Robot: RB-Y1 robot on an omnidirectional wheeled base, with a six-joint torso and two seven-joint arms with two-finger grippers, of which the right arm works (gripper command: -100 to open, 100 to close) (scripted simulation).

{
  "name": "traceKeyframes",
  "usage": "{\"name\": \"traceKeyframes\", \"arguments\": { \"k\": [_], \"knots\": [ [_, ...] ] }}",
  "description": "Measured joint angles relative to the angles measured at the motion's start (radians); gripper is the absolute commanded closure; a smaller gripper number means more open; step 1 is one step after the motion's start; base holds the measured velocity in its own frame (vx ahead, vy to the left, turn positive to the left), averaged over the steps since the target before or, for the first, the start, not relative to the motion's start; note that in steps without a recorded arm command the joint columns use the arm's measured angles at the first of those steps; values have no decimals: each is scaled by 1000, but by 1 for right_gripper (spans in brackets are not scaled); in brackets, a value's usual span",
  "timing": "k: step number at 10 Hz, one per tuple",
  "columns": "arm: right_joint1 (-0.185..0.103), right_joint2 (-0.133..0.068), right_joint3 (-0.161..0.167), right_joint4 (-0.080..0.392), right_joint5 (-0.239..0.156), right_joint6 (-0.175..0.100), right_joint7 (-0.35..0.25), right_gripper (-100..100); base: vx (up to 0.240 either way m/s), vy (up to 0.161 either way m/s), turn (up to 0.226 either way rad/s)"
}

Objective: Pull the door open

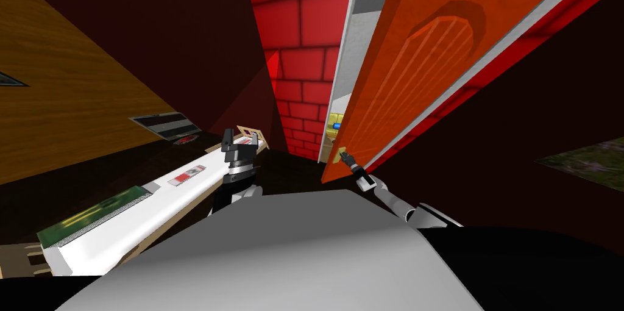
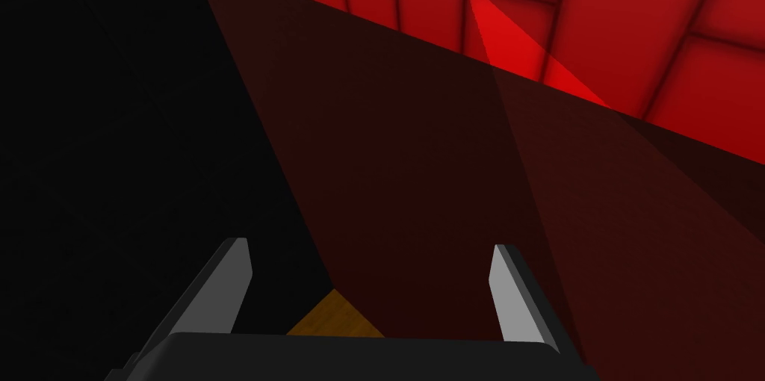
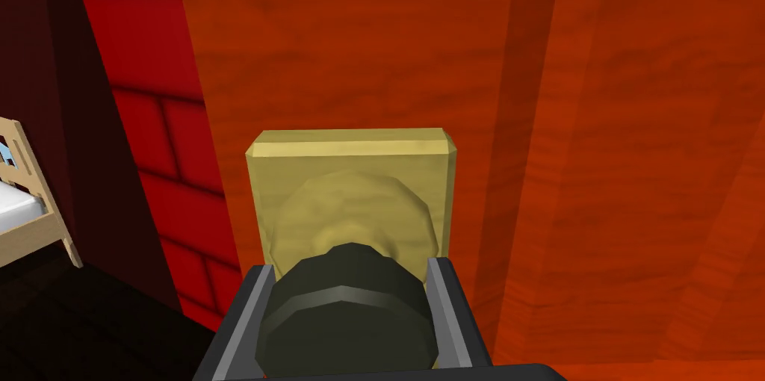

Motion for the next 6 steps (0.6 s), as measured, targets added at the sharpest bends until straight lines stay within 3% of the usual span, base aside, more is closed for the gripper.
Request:
{"name": "traceKeyframes", "arguments": {
  "k": [2, 4, 6],
  "knots": [
    [8, -23, 36, -9, 17, -31, -33, 100, -127, -87, 15],
    [13, -28, 51, -14, 26, -39, -41, 100, -125, -121, 31],
    [29, -47, 68, -43, 39, -60, -51, 100, -139, -153, 32]
  ]
}}
